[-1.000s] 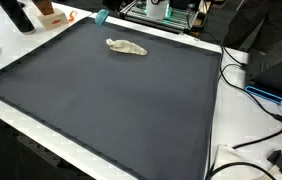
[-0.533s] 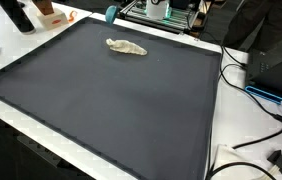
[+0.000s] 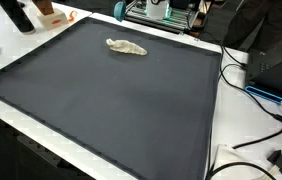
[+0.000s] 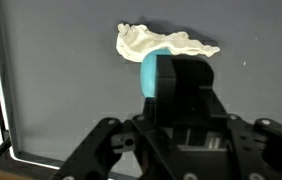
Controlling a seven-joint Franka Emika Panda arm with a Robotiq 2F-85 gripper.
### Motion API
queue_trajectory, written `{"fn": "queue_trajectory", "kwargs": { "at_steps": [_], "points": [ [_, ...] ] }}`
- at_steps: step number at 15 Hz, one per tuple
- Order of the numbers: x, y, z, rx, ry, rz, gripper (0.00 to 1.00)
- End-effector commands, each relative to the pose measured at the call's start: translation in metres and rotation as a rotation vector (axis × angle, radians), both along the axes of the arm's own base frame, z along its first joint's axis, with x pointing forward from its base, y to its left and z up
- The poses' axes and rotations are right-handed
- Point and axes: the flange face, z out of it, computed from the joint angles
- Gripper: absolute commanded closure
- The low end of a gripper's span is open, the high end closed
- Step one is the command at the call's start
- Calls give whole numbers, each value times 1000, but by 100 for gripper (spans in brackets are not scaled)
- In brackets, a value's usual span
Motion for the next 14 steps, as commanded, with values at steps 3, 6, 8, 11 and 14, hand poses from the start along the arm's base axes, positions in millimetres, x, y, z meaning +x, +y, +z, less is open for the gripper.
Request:
{"fn": "queue_trajectory", "kwargs": {
  "at_steps": [3, 6, 8, 11, 14],
  "points": [
    [-19, -25, 18, 143, 38, -11, 75],
    [-13, -25, 16, 130, 44, -22, 50],
    [-17, -29, 20, 147, 46, -24, 50],
    [-18, -30, 22, 149, 45, -24, 50],
    [-18, -30, 22, 149, 45, -24, 50]
  ]
}}
